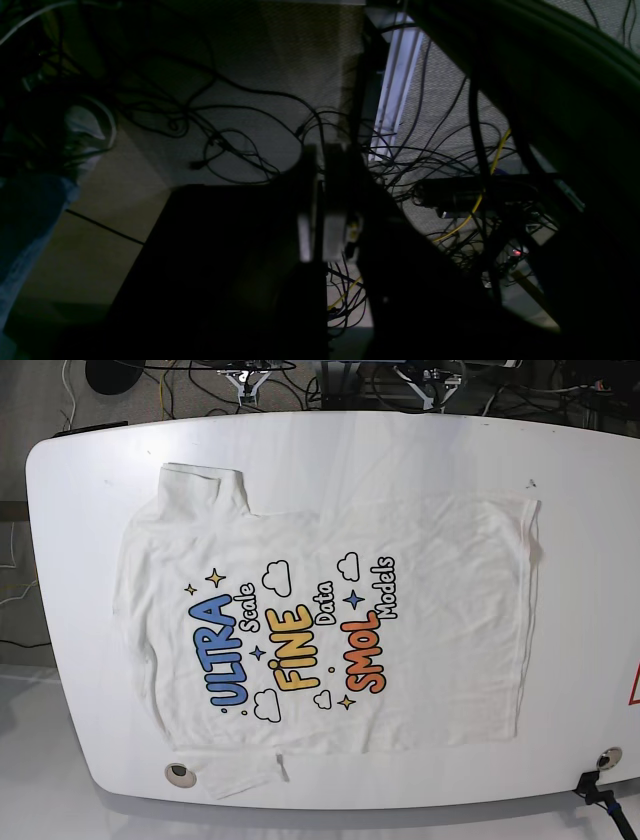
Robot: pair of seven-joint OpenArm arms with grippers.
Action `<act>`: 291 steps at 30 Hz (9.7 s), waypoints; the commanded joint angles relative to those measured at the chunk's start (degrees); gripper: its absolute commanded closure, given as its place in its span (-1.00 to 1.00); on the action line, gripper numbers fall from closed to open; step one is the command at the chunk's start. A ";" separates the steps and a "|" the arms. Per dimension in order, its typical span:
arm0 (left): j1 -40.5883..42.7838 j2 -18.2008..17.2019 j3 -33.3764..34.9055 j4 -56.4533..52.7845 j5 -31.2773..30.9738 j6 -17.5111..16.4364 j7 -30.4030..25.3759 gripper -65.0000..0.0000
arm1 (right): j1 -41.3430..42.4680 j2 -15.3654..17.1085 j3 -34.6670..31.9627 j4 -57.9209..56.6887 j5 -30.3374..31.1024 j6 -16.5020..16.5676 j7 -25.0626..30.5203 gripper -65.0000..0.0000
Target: Fold the T-shirt properly
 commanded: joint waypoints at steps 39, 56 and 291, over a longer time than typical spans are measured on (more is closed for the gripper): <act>-0.10 -2.00 0.02 0.80 -0.30 -0.60 -2.65 1.00 | -0.16 0.48 0.40 1.01 -0.06 1.00 0.49 0.99; -0.01 -1.96 -0.10 0.39 -0.32 -0.59 -3.12 1.00 | -0.62 1.03 0.58 1.20 -0.02 0.76 0.26 0.99; 33.32 -12.73 -29.57 101.31 -28.18 -28.12 30.15 0.43 | -31.97 4.66 24.05 102.15 16.11 10.56 -31.12 1.00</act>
